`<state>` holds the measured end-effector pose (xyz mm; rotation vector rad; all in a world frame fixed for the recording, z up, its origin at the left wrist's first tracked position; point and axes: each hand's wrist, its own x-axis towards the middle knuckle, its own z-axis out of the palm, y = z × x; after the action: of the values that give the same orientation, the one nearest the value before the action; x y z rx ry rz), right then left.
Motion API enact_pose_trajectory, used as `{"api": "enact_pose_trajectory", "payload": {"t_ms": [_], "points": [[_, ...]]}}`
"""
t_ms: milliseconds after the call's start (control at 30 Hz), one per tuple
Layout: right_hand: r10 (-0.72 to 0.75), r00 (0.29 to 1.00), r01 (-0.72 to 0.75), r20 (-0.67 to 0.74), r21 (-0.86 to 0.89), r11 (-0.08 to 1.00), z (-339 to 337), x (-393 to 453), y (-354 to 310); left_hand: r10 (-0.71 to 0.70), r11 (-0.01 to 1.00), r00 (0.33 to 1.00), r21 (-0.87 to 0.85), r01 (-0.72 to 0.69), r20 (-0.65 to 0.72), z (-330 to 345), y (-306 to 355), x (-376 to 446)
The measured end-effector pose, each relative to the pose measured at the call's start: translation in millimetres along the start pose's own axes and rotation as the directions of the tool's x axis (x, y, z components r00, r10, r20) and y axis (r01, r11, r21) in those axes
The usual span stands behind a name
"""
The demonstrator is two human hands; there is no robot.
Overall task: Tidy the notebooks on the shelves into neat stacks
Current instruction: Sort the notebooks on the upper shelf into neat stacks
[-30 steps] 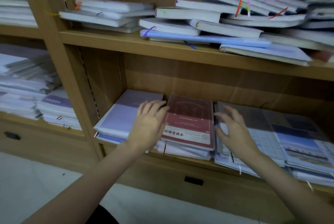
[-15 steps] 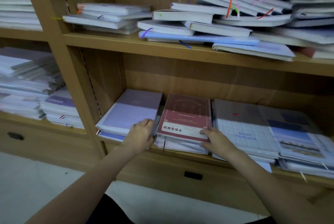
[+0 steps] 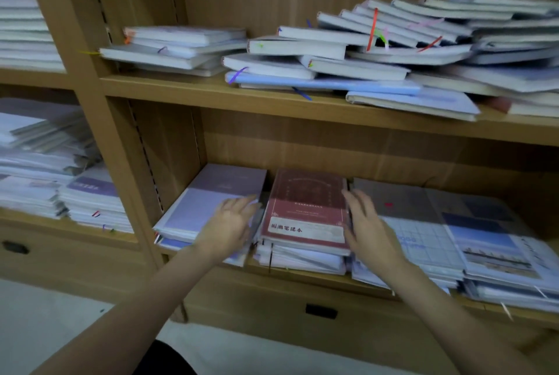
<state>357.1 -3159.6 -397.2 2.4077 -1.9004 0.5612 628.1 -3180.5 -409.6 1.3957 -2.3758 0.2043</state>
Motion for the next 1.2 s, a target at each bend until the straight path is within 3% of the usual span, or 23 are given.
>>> {"api": "enact_pose_trajectory", "payload": {"t_ms": [67, 133, 200, 267, 400, 467, 533, 667, 767, 833, 900, 967, 1100, 1200], "points": [[-0.256, 0.927, 0.264, -0.275, -0.007, 0.964, -40, -2, -14, 0.11, 0.994, 0.939, 0.007, -0.114, -0.325, -39, 1, 3], [-0.474, 0.762, 0.474, -0.442, -0.119, 0.873, -80, 0, -23, 0.216, 0.976, 0.812, 0.102, -0.192, -0.542, -82, 5, 13], [-0.526, 0.652, 0.54, -0.546, -0.152, 0.828, -116, 6, -29, 0.233, 0.972, 0.719, 0.154, -0.176, -0.655, -122, 10, 27], [-0.505, 0.617, 0.521, -0.603, -0.167, 0.837, -142, 20, -37, 0.116, 0.993, 0.709, 0.087, -0.077, -0.696, -145, 10, 43], [-0.411, 0.772, 0.348, -0.485, -0.218, 0.912, -177, 64, -40, -0.193, 0.977, 0.761, -0.197, 0.087, -0.619, -162, 6, 68], [-0.326, 0.891, 0.29, -0.315, -0.157, 0.944, -197, 82, -38, -0.242, 0.965, 0.805, -0.221, 0.142, -0.541, -166, 1, 77], [-0.252, 0.956, 0.242, -0.15, -0.079, 0.967, -210, 92, -35, -0.21, 0.974, 0.844, -0.177, 0.139, -0.493, -166, -1, 84], [-0.291, 0.948, 0.263, -0.129, -0.199, 0.944, -218, 97, -34, -0.092, 0.991, 0.898, -0.129, 0.04, -0.43, -168, 8, 95], [-0.433, 0.88, 0.35, -0.192, -0.354, 0.867, -219, 94, -38, -0.036, 0.999, 0.906, -0.048, 0.018, -0.421, -172, 12, 105], [-0.479, 0.865, 0.382, -0.151, -0.424, 0.821, -223, 91, -36, 0.057, 0.996, 0.924, 0.08, -0.029, -0.379, -181, 16, 114], [-0.435, 0.898, 0.383, -0.068, -0.368, 0.847, -227, 91, -25, 0.265, 0.945, 0.907, 0.274, -0.177, -0.327, -190, 23, 124], [-0.406, 0.913, 0.381, -0.03, -0.288, 0.878, -234, 91, -13, 0.384, 0.863, 0.886, 0.442, -0.244, -0.261, -194, 27, 130], [-0.408, 0.908, 0.41, 0.093, -0.394, 0.823, -238, 94, -8, 0.414, 0.809, 0.866, 0.549, -0.208, -0.281, -183, 21, 128], [-0.381, 0.923, 0.362, 0.059, -0.474, 0.803, -237, 98, -21, 0.409, 0.801, 0.831, 0.585, -0.129, -0.377, -183, 13, 135]]}}
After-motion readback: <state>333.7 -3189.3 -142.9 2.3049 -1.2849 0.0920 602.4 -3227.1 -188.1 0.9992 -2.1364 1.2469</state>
